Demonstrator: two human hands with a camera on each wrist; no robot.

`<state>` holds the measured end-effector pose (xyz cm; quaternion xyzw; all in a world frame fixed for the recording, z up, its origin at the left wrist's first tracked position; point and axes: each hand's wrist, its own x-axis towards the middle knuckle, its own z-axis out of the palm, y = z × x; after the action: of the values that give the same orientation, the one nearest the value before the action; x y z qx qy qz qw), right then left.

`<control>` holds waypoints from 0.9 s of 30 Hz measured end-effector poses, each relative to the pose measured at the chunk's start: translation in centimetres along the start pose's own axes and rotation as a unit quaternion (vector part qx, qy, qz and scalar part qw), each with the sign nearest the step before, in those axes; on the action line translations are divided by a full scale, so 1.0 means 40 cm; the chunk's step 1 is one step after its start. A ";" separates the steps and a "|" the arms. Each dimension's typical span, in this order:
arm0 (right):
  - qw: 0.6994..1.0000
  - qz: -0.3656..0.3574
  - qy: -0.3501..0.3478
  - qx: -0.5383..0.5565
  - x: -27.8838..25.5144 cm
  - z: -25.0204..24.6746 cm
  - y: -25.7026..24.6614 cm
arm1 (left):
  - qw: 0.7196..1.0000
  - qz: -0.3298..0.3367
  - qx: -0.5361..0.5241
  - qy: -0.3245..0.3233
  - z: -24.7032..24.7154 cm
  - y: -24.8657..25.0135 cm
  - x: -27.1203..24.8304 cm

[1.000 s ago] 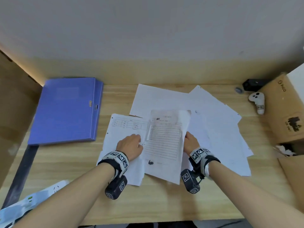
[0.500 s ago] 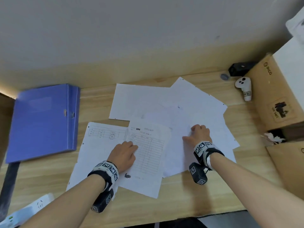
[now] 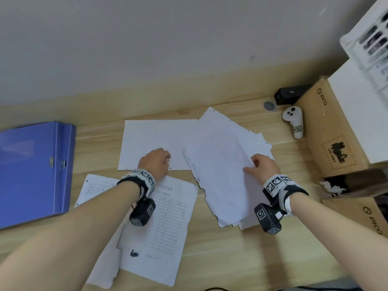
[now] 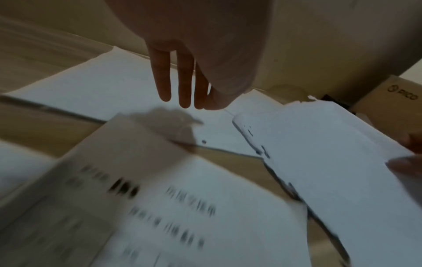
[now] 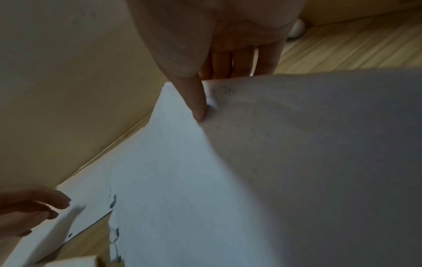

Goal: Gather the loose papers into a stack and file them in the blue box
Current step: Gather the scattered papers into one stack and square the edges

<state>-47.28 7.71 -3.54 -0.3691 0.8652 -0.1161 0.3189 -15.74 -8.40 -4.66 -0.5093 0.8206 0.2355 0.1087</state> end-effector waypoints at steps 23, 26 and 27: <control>0.988 0.099 0.061 -0.099 0.113 0.046 0.117 | 0.980 -0.067 0.179 -0.058 -0.113 0.020 0.353; 0.987 0.107 0.092 -0.078 0.105 0.048 0.115 | 0.985 -0.036 0.166 -0.033 -0.131 0.029 0.331; 0.986 0.114 0.098 -0.073 0.103 0.048 0.112 | 0.989 -0.021 0.146 -0.007 -0.141 0.034 0.319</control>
<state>-50.75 7.97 -8.91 -0.2769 0.9350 -0.0513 0.2156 -22.44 -20.72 -4.75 -0.5039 0.8343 0.1143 0.1923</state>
